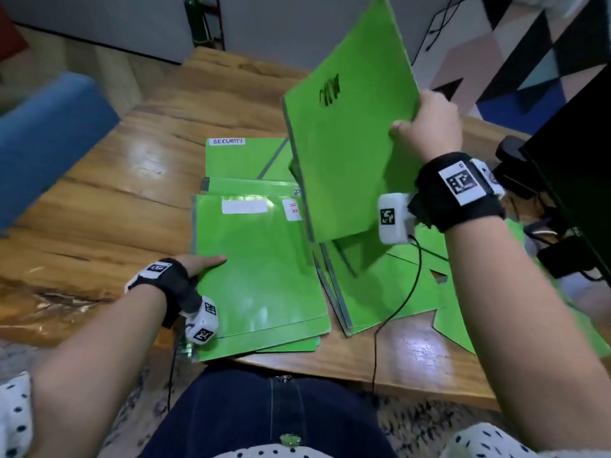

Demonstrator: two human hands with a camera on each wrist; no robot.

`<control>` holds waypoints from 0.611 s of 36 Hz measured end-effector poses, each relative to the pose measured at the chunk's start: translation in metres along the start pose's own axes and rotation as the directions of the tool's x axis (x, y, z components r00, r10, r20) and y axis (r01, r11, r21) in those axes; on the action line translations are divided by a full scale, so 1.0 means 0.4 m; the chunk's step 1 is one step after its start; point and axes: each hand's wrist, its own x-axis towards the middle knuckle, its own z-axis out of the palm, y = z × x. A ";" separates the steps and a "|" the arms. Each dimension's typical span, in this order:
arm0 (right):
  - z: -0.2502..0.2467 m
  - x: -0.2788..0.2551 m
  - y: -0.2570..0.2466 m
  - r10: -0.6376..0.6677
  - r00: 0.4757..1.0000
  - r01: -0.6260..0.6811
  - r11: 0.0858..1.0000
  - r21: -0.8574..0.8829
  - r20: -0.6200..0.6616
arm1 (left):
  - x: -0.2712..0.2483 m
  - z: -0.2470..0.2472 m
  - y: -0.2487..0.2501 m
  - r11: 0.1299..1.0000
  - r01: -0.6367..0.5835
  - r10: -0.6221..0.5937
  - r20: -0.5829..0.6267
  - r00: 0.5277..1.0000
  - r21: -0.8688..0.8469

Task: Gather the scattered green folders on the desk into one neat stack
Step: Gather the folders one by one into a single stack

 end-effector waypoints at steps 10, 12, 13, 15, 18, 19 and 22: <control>0.406 -0.239 0.132 0.456 0.761 -0.602 0.760 0.243 0.461 | 0.104 -0.034 -0.021 0.994 -0.112 0.112 0.106 0.988 -0.007; 0.449 -0.278 0.161 0.434 0.777 -0.524 0.847 0.088 0.456 | 0.000 -0.031 0.014 0.993 -0.121 0.121 0.118 0.986 -0.009; 0.460 -0.288 0.172 0.419 0.784 -0.481 0.877 0.021 0.458 | -0.017 -0.026 0.020 0.990 -0.140 0.140 0.117 0.983 -0.010; 0.478 -0.301 0.185 0.406 0.788 -0.428 0.902 -0.063 0.463 | -0.043 -0.023 0.024 0.991 -0.128 0.119 0.148 0.982 0.049; 0.496 -0.309 0.175 0.393 0.794 -0.407 0.910 -0.075 0.464 | -0.007 -0.025 -0.001 0.974 -0.142 0.110 0.181 0.977 0.175; 0.503 -0.309 0.167 0.384 0.800 -0.403 0.913 -0.061 0.461 | 0.006 -0.025 -0.004 0.970 -0.153 0.115 0.198 0.973 0.189; 0.523 -0.322 0.136 0.337 0.810 -0.380 0.925 -0.009 0.480 | 0.107 -0.016 -0.019 0.993 -0.068 0.052 0.161 0.986 0.093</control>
